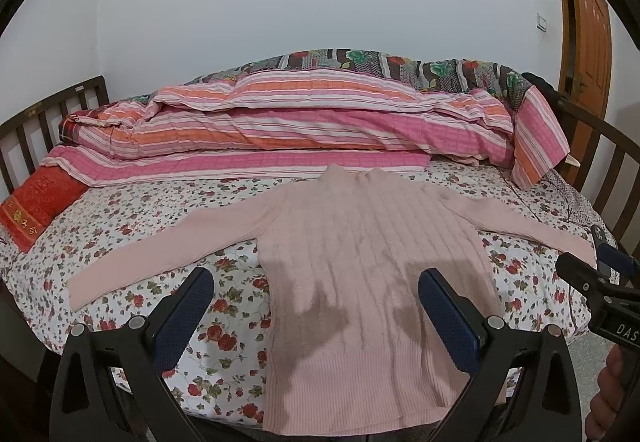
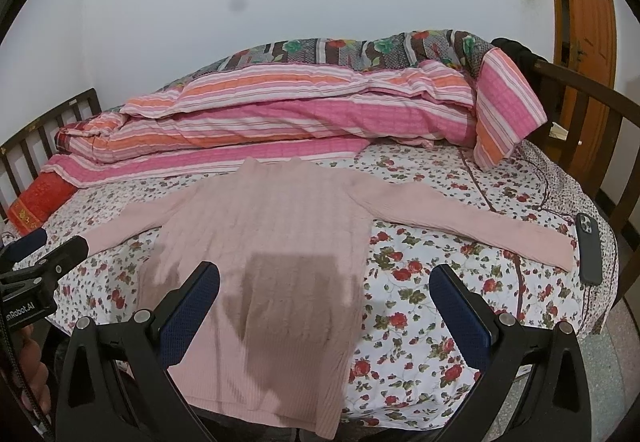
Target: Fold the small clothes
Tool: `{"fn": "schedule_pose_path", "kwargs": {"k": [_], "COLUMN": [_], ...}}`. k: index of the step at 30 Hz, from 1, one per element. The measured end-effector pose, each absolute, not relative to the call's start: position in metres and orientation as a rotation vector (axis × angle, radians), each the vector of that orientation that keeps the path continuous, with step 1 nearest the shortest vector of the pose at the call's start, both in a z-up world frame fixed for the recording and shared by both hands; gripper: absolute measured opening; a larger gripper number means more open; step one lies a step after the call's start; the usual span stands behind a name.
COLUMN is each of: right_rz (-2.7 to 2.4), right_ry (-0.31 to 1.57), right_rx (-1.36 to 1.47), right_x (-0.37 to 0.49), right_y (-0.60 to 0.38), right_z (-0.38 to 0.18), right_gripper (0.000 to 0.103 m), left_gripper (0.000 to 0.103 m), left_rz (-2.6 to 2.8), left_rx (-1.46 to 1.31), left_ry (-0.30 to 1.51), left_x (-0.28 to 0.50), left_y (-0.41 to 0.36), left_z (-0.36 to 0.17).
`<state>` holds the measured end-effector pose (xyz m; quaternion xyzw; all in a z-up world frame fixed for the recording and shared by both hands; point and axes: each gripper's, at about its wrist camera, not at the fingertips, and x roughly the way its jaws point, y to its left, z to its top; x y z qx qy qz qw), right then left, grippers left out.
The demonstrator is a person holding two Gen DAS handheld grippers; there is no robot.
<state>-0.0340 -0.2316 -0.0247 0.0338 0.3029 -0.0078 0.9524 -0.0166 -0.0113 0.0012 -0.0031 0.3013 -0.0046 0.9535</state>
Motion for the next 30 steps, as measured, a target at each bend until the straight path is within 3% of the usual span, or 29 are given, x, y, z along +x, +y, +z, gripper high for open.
{"fn": "schedule_pose_path", "kwargs": {"k": [30], "right_rz": [0.020], "right_ry": [0.604], "right_rx": [0.055], "right_x": [-0.031], "right_y": [-0.215], "right_z": [-0.026], "right_gripper": [0.103], "left_gripper": [0.103], "left_rz": [-0.036], "left_rx": [-0.016], "left_ry": [0.599], "left_x": [-0.014], "left_y": [0.001], "left_z": [-0.002]}}
